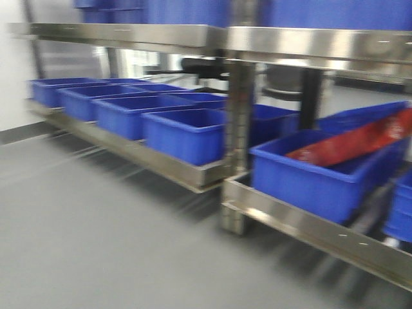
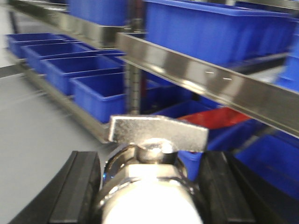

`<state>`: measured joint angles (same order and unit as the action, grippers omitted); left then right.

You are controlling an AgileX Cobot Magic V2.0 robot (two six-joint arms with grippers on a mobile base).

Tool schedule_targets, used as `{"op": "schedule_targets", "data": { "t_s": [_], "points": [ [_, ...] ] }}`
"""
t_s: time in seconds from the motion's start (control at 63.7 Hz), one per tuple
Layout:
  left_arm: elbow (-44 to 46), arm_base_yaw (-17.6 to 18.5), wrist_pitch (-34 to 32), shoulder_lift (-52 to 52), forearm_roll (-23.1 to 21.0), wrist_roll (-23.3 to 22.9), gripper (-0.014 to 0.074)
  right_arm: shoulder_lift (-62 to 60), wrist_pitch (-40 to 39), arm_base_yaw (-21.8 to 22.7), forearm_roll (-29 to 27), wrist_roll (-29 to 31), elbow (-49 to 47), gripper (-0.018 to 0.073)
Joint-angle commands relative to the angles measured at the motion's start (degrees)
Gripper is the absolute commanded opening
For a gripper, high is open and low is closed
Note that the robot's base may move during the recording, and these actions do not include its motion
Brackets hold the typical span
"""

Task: Place valve from conveyor to right shelf box
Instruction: 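Drive the base away from the conveyor toward the shelf of blue bins, then drive up to the steel shelf and stop facing the blue bins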

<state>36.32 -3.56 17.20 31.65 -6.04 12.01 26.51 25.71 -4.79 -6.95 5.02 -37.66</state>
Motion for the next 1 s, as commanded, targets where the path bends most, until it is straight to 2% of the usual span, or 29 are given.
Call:
{"op": "schedule_targets", "data": {
  "t_s": [0.0, 0.989],
  "points": [
    [0.40, 0.27, -3.28, -0.43, -0.48, -0.24, -0.0111, -0.50, -4.77, -0.06, 0.36, 0.09, -1.04, -0.0154],
    [0.40, 0.27, -3.28, -0.43, -0.48, -0.24, -0.0111, -0.50, -4.77, -0.06, 0.36, 0.09, -1.04, -0.0154]
  ]
}}
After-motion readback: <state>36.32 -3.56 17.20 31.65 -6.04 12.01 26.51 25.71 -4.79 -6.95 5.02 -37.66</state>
